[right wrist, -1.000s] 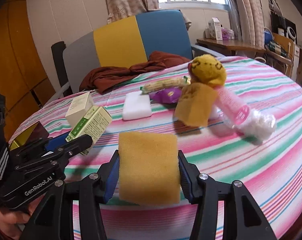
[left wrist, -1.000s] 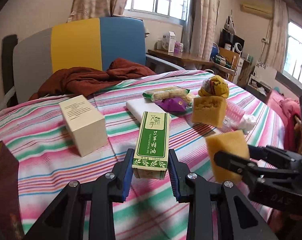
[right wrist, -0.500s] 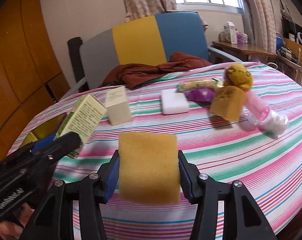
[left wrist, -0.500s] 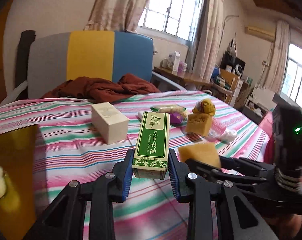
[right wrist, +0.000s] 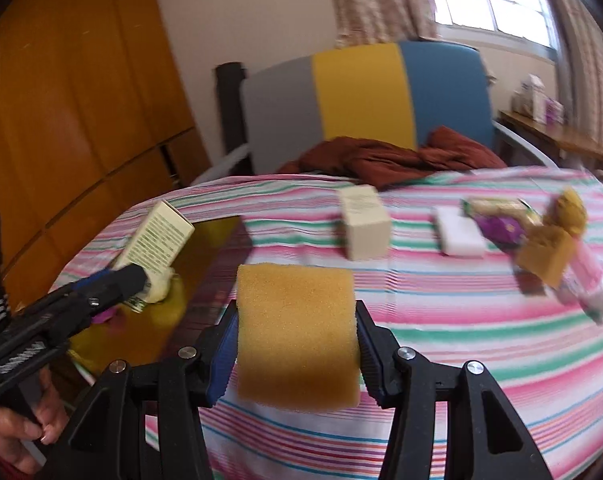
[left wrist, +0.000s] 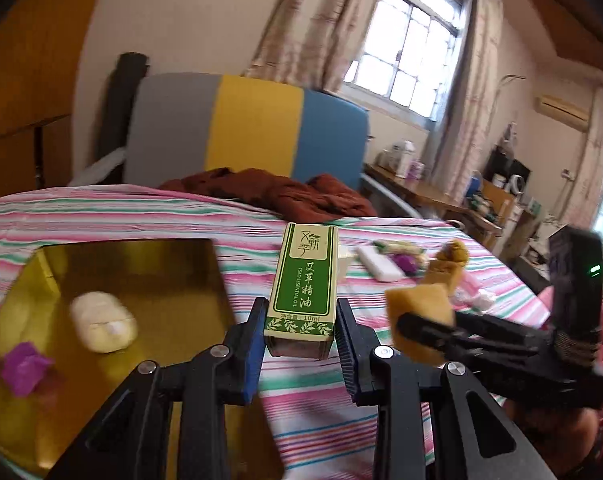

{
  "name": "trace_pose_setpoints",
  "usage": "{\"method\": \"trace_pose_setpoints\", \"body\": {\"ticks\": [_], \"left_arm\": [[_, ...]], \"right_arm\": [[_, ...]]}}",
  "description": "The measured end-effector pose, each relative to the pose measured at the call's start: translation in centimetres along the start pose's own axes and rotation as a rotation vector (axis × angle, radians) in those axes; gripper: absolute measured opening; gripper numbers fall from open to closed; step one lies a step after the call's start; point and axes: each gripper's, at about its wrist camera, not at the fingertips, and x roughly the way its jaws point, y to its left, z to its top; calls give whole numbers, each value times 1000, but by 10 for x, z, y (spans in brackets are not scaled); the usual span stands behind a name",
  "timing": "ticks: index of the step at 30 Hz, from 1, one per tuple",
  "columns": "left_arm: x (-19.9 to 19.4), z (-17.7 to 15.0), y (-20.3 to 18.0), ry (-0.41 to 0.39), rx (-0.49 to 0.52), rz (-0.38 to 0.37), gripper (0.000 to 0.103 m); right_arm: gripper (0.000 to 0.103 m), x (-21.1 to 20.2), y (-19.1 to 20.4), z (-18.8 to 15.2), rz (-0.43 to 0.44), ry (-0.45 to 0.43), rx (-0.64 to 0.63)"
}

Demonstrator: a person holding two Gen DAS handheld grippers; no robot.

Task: Organize objects
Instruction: 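Carry both items to the tray and release the sponge from the right tool, then lower the green box into the tray and open the left tool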

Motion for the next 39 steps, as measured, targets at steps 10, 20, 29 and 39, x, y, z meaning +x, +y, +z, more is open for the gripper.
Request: {"method": "trace_pose_setpoints", "body": {"ticks": [10, 20, 29, 39], "left_arm": [[-26, -18, 71, 46, -88, 176, 33], [-30, -43, 124, 162, -165, 283, 33], [-28, -48, 138, 202, -157, 348, 33], [-23, -50, 143, 228, -163, 378, 39]], "right_arm": [[53, 16, 73, 11, 142, 42, -121], [54, 48, 128, 10, 211, 112, -219], [66, 81, 141, 1, 227, 218, -153], [76, 65, 127, 4, 226, 165, -79]]}}
